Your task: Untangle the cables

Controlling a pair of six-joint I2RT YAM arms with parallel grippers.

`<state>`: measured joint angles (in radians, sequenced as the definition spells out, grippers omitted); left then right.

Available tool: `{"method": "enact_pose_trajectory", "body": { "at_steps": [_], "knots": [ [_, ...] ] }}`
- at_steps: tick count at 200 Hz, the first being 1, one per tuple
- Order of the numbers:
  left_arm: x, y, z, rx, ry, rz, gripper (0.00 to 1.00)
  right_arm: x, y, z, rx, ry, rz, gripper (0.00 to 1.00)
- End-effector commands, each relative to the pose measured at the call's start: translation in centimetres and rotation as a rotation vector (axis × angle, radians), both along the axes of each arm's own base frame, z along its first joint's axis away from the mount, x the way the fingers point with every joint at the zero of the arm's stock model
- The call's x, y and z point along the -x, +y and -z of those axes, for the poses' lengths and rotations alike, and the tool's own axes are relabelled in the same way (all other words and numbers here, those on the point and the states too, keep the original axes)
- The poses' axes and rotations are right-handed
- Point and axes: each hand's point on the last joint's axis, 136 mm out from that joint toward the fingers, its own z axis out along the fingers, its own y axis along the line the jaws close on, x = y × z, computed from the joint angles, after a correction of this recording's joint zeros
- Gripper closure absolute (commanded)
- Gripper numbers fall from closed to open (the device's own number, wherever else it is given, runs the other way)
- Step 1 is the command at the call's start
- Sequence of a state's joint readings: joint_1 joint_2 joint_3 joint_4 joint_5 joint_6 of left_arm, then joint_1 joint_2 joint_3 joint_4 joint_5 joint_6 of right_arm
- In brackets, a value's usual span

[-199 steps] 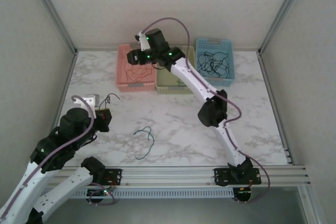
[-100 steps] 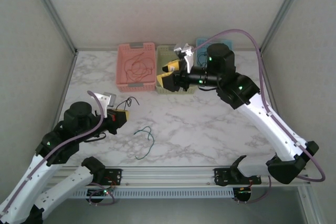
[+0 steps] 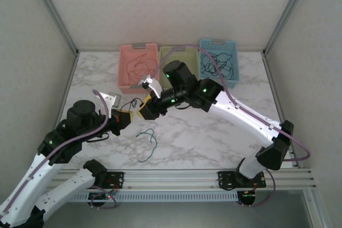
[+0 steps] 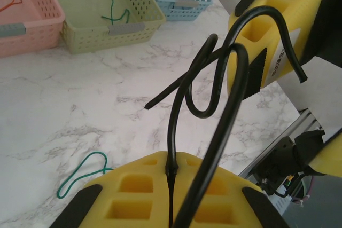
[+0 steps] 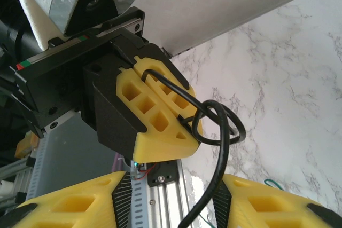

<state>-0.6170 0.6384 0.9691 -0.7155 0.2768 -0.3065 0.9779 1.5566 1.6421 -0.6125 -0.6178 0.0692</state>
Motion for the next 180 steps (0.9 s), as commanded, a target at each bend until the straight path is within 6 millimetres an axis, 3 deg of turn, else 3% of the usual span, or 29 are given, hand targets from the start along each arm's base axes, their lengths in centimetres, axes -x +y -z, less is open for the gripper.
{"method": "enact_pose_trajectory", "body": {
  "at_steps": [1,24,67,97,111,152,180],
  "knots": [
    [0.2,0.1,-0.8,0.002,-0.026,0.016,1.0,-0.2,0.2,-1.2,-0.014,-0.028,0.002,0.56],
    [0.1,0.0,-0.5,-0.003,-0.021,0.017,1.0,-0.3,0.5,-1.4,-0.012,-0.035,0.003,0.66],
    [0.3,-0.1,-0.4,-0.001,-0.017,0.025,1.0,-1.1,0.7,-1.5,0.002,-0.054,0.034,1.0],
    [0.3,0.4,-0.5,-0.007,-0.021,0.006,1.0,-2.2,0.0,-2.1,0.002,-0.112,0.102,1.0],
    [0.3,0.9,-0.5,-0.009,-0.026,-0.017,0.95,-3.1,-0.8,-2.4,0.008,-0.144,0.15,1.0],
    [1.0,2.1,-1.4,0.017,-0.054,-0.062,0.97,-7.1,-5.2,-2.6,-0.006,-0.137,0.359,1.0],
    [1.2,2.6,-2.1,0.037,-0.075,-0.084,1.0,-8.8,-7.9,-2.3,-0.015,-0.121,0.47,1.0]
  ]
}}
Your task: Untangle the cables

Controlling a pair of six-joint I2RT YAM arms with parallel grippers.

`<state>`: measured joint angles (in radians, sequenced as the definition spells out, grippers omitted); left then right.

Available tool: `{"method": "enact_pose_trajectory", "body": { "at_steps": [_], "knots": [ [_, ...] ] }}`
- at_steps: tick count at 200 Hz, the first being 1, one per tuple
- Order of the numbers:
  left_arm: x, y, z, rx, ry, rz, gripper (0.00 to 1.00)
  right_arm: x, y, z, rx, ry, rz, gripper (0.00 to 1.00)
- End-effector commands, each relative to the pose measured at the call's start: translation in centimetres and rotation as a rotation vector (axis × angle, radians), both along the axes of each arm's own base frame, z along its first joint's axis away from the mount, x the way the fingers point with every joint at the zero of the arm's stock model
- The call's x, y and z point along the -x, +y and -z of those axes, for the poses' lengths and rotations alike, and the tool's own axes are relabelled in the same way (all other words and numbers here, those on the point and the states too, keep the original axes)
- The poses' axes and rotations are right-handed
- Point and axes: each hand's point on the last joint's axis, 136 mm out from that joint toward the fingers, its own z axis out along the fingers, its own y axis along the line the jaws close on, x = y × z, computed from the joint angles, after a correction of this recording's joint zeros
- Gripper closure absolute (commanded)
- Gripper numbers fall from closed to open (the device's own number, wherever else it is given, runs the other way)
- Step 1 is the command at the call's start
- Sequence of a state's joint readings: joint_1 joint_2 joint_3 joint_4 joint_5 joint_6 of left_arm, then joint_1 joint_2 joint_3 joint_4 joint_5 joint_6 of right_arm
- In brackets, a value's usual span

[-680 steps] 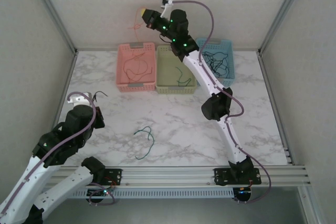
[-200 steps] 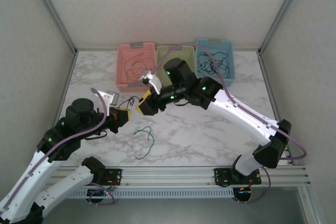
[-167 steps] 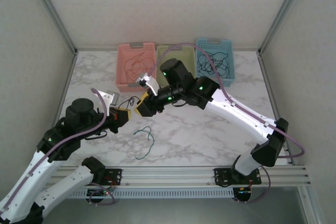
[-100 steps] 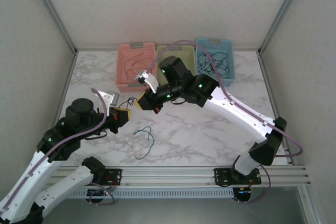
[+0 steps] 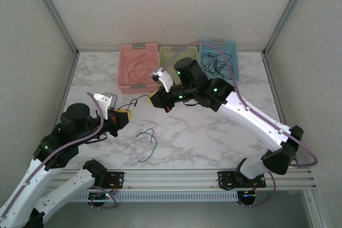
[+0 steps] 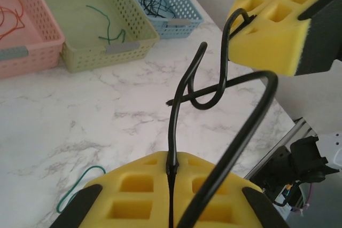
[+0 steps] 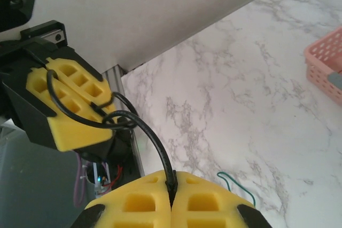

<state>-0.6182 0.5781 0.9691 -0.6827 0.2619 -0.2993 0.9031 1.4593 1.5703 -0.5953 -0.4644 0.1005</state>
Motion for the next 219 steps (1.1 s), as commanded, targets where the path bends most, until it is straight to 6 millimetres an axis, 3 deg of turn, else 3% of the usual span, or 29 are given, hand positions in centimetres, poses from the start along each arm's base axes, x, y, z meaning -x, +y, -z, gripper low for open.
{"method": "enact_pose_trajectory", "body": {
  "at_steps": [1,51,119,125,136,147,163,172,197,219],
  "knots": [
    [0.7,2.0,-0.1,-0.004,0.011,-0.075,1.0,-4.7,-4.5,-1.9,-0.035,-0.06,0.256,1.0],
    [0.7,2.7,-0.1,-0.004,0.001,-0.107,1.0,-6.9,-8.1,-1.5,-0.037,-0.055,0.401,1.0],
    [0.2,3.0,1.5,-0.036,0.028,-0.138,1.0,-8.0,-10.0,-3.2,-0.061,-0.102,0.471,1.0],
    [0.2,3.0,1.4,-0.035,0.027,-0.139,0.9,-8.0,-10.0,-3.4,-0.064,-0.103,0.471,1.0],
    [0.3,3.1,1.2,-0.034,0.023,-0.14,0.57,-8.1,-9.9,-3.6,-0.072,-0.102,0.467,1.0],
    [0.3,3.2,1.0,-0.031,0.019,-0.142,0.32,-8.2,-9.9,-4.0,-0.079,-0.11,0.473,1.0],
    [0.3,3.3,1.0,-0.031,0.013,-0.15,0.06,-8.4,-10.1,-4.5,-0.083,-0.128,0.484,1.0],
    [0.3,3.4,0.9,-0.03,0.01,-0.152,0.0,-8.6,-10.5,-4.8,-0.082,-0.14,0.498,1.0],
    [0.2,3.9,1.1,-0.043,0.01,-0.181,0.0,-10.7,-12.4,-4.2,-0.014,-0.173,0.612,1.0],
    [-0.3,5.2,1.5,-0.074,0.005,-0.253,0.0,-14.6,-17.4,-2.8,0.132,-0.227,0.888,1.0]
  ]
}}
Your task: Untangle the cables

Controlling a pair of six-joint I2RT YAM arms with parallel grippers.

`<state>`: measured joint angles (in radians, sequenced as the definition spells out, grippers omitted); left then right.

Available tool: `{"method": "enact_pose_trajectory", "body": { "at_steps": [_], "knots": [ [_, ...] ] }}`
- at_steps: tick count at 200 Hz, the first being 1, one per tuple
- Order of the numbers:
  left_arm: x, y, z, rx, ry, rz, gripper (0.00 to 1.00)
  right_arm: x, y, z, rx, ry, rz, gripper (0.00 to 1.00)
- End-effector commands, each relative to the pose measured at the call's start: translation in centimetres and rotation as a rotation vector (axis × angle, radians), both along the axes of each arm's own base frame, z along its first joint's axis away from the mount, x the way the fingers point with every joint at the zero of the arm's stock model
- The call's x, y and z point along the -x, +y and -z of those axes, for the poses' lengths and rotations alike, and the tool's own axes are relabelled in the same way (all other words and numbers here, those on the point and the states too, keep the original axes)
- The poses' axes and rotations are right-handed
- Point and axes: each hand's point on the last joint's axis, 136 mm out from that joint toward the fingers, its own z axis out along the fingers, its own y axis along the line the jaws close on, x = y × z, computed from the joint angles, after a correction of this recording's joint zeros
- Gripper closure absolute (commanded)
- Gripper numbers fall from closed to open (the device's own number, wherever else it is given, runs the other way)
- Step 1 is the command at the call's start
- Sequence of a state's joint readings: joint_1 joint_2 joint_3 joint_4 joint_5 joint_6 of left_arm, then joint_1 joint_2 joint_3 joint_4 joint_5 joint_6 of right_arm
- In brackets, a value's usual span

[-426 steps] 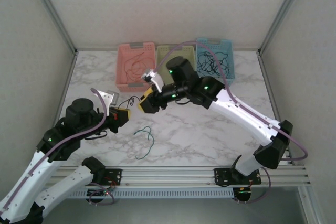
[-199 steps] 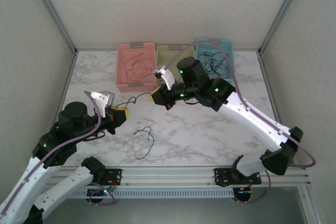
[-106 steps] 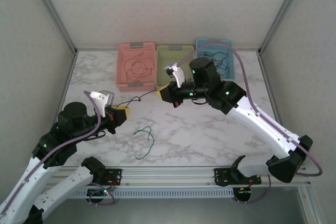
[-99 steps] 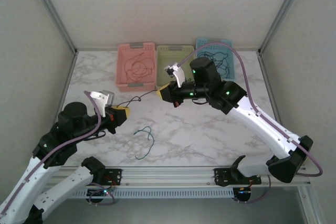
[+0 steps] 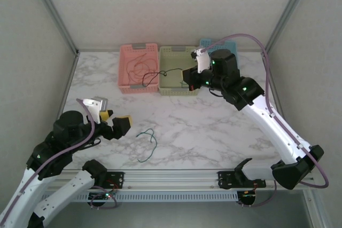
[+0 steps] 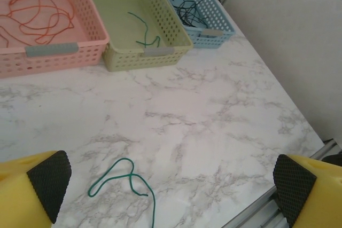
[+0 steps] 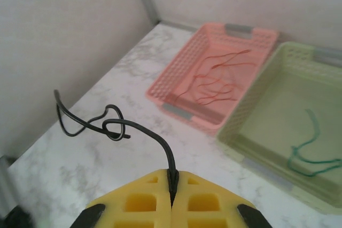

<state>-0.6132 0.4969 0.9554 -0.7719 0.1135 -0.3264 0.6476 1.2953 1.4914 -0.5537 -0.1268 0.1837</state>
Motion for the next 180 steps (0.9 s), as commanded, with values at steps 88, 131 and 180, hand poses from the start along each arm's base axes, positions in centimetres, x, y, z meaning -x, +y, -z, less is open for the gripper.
{"method": "enact_pose_trajectory", "body": {
  "at_steps": [88,131,180],
  "knots": [
    [-0.9,2.9,2.1,-0.085,0.025,-0.156,0.0,-16.1,-22.1,9.9,0.247,0.154,0.916,1.0],
    [-0.9,2.9,2.3,-0.087,0.027,-0.156,0.0,-21.1,-22.7,13.7,0.255,0.257,0.945,1.0],
    [-0.9,2.8,2.3,-0.086,0.027,-0.152,0.0,-23.4,-22.3,16.3,0.215,0.374,0.9,0.5]
  ]
}}
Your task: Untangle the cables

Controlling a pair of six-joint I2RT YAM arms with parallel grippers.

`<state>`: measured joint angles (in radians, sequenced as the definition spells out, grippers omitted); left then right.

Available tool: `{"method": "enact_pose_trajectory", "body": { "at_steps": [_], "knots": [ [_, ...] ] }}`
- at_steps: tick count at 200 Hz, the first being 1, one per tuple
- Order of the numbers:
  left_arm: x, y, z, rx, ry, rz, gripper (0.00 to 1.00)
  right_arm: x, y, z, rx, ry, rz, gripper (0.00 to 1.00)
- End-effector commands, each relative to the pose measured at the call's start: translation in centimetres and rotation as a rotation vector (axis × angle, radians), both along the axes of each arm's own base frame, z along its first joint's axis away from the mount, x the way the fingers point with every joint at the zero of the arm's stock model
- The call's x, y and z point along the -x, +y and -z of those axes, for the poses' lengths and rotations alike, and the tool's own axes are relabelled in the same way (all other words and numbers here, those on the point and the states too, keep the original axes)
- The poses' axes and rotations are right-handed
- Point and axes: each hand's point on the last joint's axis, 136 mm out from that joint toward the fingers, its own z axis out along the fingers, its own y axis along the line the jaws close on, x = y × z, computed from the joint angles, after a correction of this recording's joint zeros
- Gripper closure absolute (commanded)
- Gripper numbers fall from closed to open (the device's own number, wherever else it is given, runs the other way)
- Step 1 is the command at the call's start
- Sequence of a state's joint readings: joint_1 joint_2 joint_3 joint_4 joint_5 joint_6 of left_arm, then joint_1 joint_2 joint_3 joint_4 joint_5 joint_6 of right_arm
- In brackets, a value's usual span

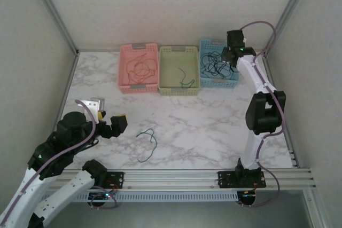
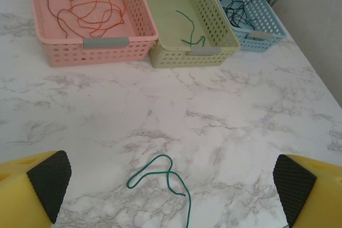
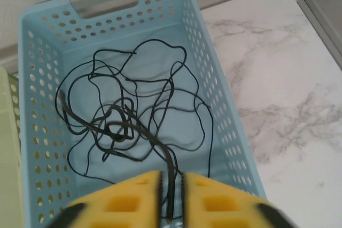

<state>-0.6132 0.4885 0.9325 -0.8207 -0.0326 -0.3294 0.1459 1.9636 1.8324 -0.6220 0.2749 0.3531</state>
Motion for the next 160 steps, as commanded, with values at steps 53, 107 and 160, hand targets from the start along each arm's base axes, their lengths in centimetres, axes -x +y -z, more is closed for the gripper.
{"method": "enact_pose_trajectory", "body": {
  "at_steps": [53,107,160],
  "knots": [
    [0.1,0.3,0.5,0.001,0.01,-0.014,0.0,3.1,1.0,-4.3,-0.127,-0.054,-0.048,0.37],
    [0.2,0.9,0.1,0.005,-0.01,-0.041,0.0,12.6,10.4,-6.3,-0.381,-0.117,-0.357,0.42],
    [0.3,3.7,-0.7,-0.001,-0.076,-0.165,0.0,25.9,23.0,-1.0,-0.529,0.047,-0.723,0.46]
  ]
}}
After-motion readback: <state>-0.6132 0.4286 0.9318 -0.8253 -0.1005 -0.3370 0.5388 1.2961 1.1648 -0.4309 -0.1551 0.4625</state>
